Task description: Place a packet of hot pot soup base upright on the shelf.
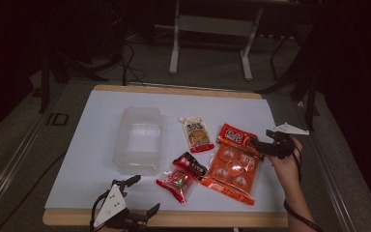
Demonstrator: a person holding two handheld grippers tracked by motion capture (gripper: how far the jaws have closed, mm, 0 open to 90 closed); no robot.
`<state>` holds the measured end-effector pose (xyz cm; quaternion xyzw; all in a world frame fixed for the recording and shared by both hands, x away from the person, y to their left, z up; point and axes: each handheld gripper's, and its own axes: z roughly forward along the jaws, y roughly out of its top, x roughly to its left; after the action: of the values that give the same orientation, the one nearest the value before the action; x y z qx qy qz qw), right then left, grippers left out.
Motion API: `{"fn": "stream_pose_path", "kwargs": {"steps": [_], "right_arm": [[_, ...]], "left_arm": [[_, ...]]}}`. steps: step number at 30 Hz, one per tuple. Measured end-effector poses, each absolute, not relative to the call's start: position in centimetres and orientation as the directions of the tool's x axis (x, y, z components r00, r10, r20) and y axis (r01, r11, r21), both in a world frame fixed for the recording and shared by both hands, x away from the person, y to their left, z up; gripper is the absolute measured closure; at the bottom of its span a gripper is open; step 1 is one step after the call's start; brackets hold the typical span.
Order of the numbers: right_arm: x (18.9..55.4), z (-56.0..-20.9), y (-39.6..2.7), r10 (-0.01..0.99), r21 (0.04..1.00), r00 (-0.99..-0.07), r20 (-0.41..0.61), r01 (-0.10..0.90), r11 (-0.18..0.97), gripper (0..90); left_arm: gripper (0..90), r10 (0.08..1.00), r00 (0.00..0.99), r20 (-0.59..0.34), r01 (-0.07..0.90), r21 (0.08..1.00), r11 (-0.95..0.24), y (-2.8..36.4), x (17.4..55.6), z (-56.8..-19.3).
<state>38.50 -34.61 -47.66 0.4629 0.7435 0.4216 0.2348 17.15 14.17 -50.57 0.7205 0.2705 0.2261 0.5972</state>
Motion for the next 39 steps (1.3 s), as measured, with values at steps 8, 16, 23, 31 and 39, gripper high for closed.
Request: {"fn": "stream_pose_path", "kwargs": {"steps": [8,16,23,31,39], "right_arm": [[39.9,-50.0,-34.4,0.889,0.805,-0.456,0.035,0.540,0.245,21.1],[40.5,-51.8,-34.6,0.900,0.775,-0.434,0.041,0.582,0.245,21.7],[40.9,-53.5,-35.2,0.895,0.739,-0.434,0.106,0.637,0.221,25.5],[40.6,-53.2,-34.4,0.901,0.724,-0.432,0.046,0.635,0.268,53.1],[40.4,-53.0,-33.3,0.911,0.713,-0.413,-0.016,0.634,0.300,83.4]], "left_arm": [[1.2,0.658,0.753,0.004,0.121,0.982,-0.144,14.1,17.1,-50.6],[1.2,0.659,0.752,0.000,0.125,0.982,-0.142,14.1,17.2,-50.7],[1.2,0.654,0.756,0.008,0.124,0.980,-0.156,14.0,17.2,-50.7],[1.2,0.651,0.759,0.009,0.125,0.979,-0.159,13.8,17.2,-50.7],[1.2,0.648,0.762,0.007,0.126,0.979,-0.159,13.8,17.2,-50.8]]}}
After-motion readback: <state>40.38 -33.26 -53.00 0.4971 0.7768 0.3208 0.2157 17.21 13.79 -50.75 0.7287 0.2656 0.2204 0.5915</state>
